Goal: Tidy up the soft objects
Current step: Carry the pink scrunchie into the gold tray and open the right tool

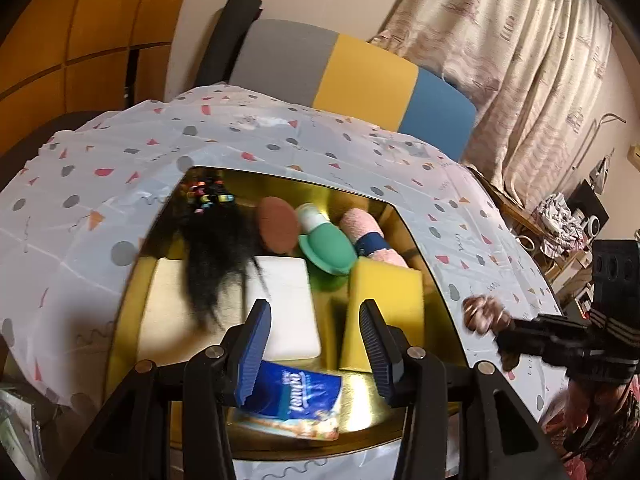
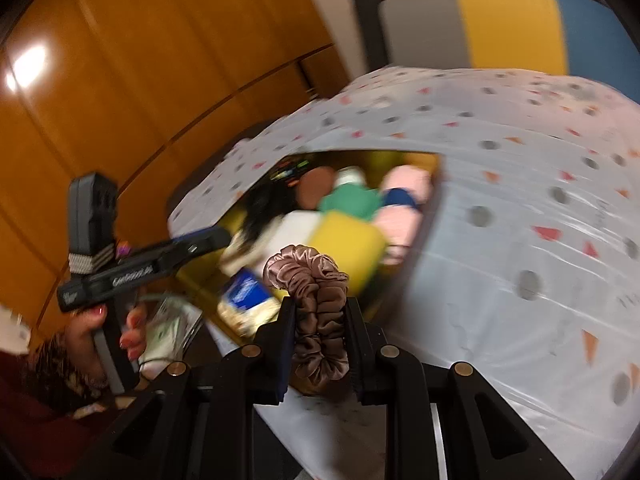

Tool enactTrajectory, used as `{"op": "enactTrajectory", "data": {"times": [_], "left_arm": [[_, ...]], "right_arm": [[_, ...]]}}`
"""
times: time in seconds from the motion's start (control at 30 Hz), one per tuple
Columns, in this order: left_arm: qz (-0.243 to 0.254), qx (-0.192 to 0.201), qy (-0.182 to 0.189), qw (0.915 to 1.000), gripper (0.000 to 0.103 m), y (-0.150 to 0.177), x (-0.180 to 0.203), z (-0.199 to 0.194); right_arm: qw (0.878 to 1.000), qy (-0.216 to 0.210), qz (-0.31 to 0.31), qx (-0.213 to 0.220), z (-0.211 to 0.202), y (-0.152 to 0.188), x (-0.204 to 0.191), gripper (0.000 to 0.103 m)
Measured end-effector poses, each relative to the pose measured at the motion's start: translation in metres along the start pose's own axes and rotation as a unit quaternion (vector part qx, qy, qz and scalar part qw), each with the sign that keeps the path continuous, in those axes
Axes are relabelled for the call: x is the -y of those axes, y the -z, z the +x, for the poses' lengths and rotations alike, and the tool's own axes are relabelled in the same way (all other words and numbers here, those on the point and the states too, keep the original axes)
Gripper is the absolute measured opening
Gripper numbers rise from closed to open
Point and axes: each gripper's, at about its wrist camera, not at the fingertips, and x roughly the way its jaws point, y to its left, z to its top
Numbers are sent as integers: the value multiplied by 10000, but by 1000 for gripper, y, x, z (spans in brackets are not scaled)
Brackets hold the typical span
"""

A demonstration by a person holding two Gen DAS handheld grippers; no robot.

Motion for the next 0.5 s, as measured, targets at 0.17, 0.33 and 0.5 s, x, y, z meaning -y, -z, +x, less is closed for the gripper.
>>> {"op": "enactTrajectory", "data": {"times": [0.17,0.33,0.5], "left_arm": [[-70,2,-163,9998,59,3,-9,-8],[-176,36,-340,9993,60,1,-15,-15],[-215,52,-377,9990,60,0,-16,-19]], "right_arm": [[9961,-79,-650,-585,29,-7,-29,24],[9870,-44,-1110,-1158,55,-12,-40,24],[9806,-25,-1315,-1452,72,-11,-45,27]]}}
